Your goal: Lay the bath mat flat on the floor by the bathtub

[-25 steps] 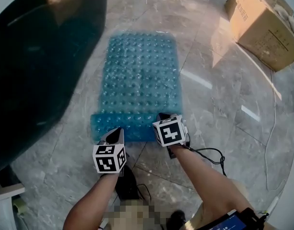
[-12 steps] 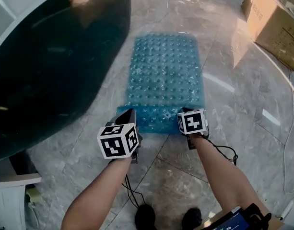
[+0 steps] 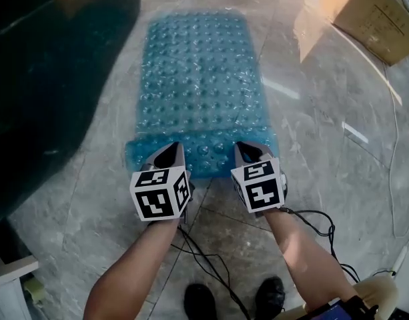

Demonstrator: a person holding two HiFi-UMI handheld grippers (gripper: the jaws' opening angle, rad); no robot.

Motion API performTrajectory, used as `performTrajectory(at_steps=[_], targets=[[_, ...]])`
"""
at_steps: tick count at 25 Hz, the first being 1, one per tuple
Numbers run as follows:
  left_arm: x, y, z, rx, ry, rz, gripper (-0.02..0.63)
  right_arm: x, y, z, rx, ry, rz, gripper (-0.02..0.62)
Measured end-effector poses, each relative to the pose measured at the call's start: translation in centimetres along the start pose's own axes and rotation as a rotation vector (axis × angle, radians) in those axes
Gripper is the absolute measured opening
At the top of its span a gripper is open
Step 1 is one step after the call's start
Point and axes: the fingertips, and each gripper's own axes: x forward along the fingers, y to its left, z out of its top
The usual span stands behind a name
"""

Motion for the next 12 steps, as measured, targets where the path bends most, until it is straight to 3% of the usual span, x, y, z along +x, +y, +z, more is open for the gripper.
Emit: performTrajectory(at_steps=[4, 7, 12], targets=[[-0.4, -0.6, -2.7, -0.004, 0.049, -0.032, 0.0, -1.8, 1.3, -2.4, -0.005, 0.019, -0.013, 0.006], [-1.2, -0.5, -4.2, -0.006, 0.047, -0.027, -0.002, -3.2, 1.9, -2.4, 0.027, 0.043, 0.028, 0.007], [-2.4, -1.1, -7.2, -0.044, 0.123, -0.008, -0.002, -5.8, 0.8, 0.8, 0.166, -0.071, 0.043, 0.008]])
